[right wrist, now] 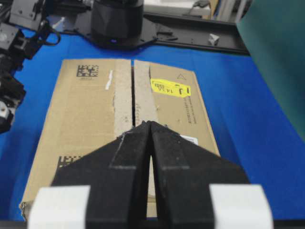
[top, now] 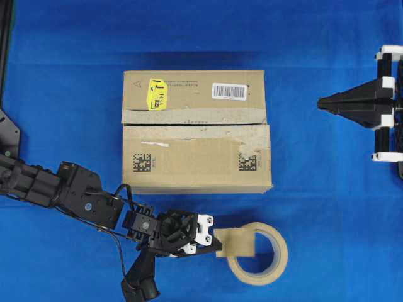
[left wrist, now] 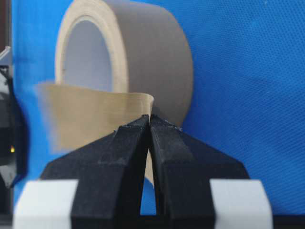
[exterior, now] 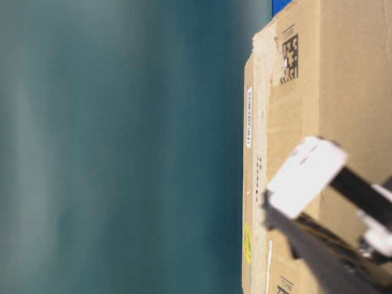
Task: Apply tape along the seams of the closed cardboard box to seal it securely.
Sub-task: 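Pull the tape strip off the roll with the left gripper toward the box, then lay the tape strip across the box's top seam with the left gripper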
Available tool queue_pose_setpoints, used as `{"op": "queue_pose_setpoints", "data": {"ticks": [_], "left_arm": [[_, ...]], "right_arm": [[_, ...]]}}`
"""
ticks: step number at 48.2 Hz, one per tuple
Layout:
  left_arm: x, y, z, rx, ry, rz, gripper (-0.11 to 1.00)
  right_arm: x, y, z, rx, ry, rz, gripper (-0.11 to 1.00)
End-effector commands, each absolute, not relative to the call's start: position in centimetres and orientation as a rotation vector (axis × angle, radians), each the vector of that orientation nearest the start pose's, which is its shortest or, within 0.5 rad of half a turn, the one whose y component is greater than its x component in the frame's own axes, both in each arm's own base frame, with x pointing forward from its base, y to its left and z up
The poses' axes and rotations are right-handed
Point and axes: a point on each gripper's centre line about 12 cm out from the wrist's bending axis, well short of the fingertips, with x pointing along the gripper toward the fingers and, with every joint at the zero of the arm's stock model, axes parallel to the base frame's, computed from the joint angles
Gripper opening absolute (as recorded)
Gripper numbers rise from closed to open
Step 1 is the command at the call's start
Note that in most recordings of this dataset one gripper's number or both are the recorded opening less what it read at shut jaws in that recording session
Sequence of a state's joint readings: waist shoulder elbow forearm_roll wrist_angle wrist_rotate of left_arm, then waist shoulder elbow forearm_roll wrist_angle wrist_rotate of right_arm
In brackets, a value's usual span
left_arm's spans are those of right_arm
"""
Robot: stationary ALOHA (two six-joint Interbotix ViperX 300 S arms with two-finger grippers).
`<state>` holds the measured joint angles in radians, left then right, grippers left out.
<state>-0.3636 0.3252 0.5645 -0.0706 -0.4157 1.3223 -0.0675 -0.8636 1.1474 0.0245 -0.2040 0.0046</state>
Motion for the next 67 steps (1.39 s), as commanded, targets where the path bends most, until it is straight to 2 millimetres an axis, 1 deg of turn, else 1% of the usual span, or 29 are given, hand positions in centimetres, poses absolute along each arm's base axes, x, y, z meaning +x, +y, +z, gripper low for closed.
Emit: {"op": "queue_pose_setpoints", "data": {"ticks": [1, 6, 14, 21, 28, 34, 38, 42, 46, 60, 67], "left_arm": [[42.0, -15.5, 13.2, 1.305, 0.153, -0.547, 0.02], [41.8, -15.5, 14.3, 1.311, 0.148, -0.550, 0.02], [41.0, -14.9, 17.2, 1.398, 0.127, -0.566, 0.02], [40.2, -13.0, 19.4, 1.487, 0.125, -0.552, 0.02], [39.5, -10.9, 21.4, 1.514, 0.113, -0.494, 0.02], [39.2, -8.5, 22.8, 1.518, 0.124, -0.424, 0.02], [39.0, -7.1, 23.1, 1.522, 0.144, -0.397, 0.02], [38.7, -6.2, 23.2, 1.534, 0.154, -0.379, 0.02], [38.5, -5.1, 23.7, 1.575, 0.154, -0.350, 0.02], [38.9, -3.5, 25.2, 1.725, 0.105, -0.264, 0.02], [39.0, -2.1, 25.2, 1.752, 0.130, -0.240, 0.02]], "right_arm": [[21.8, -1.6, 27.8, 0.027, 0.060, -0.075, 0.00], [21.8, -1.6, 27.8, 0.029, 0.060, -0.075, 0.00], [21.8, -1.6, 27.7, 0.029, 0.067, -0.075, 0.00], [21.8, -1.6, 27.8, 0.029, 0.065, -0.076, 0.00], [21.8, -1.6, 28.0, 0.029, 0.059, -0.075, 0.00], [21.7, -1.6, 28.6, 0.028, 0.040, -0.074, 0.00], [21.7, -1.6, 28.8, 0.030, 0.033, -0.075, 0.00], [21.6, -1.6, 29.0, 0.022, 0.028, -0.074, 0.00], [21.7, -1.6, 29.2, 0.014, 0.023, -0.074, 0.00], [21.7, -1.8, 29.6, -0.016, 0.024, -0.083, 0.00], [21.5, -2.0, 29.5, -0.023, 0.043, -0.090, 0.00]]}}
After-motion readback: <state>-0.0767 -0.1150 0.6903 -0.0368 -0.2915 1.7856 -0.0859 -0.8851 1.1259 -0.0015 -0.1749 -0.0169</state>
